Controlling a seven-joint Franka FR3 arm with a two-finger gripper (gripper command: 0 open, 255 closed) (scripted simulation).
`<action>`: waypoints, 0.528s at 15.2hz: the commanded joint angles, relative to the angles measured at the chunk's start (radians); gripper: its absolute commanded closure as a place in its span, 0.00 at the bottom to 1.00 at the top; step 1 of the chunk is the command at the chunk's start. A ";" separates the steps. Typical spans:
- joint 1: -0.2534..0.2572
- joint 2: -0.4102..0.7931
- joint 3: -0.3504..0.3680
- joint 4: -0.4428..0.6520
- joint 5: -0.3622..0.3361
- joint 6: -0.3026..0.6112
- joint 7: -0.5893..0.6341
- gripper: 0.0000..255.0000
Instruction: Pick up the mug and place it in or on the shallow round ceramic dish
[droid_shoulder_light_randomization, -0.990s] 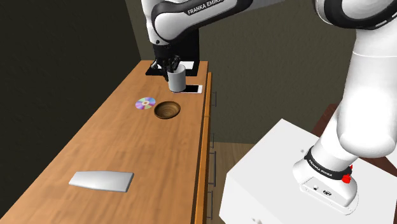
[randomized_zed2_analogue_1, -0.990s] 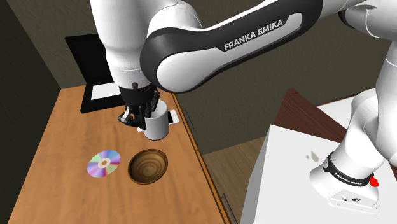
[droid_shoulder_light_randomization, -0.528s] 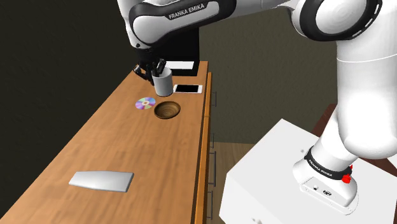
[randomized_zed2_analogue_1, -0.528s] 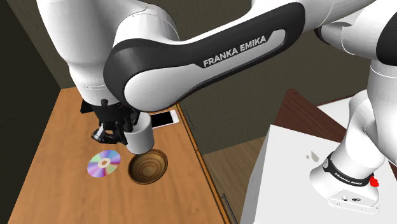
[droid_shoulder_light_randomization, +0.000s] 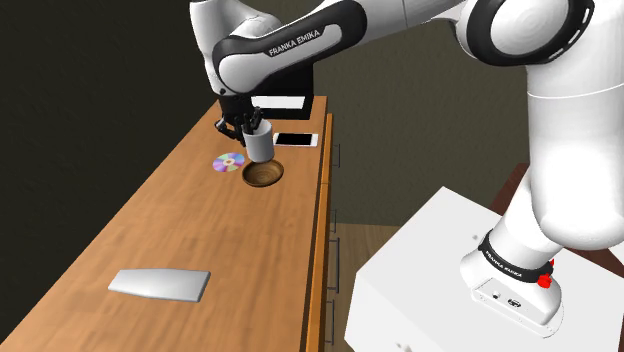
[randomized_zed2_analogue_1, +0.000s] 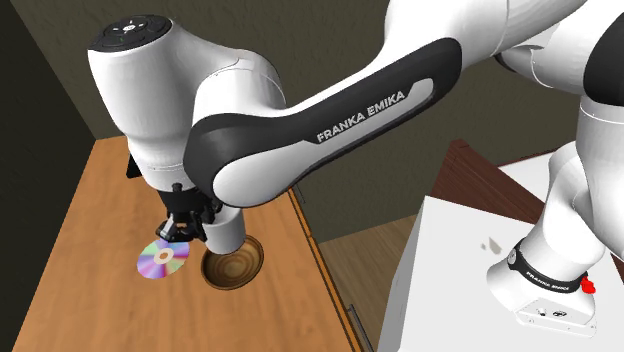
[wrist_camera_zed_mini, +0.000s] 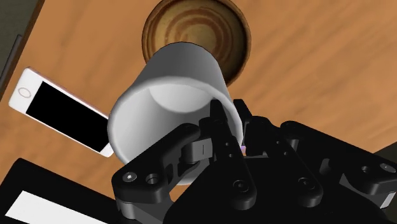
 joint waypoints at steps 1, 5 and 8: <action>0.002 0.007 -0.001 -0.016 -0.004 0.023 0.007 1.00; 0.001 0.021 -0.005 -0.049 -0.012 0.069 0.017 1.00; 0.001 0.029 -0.007 -0.064 -0.017 0.091 0.023 1.00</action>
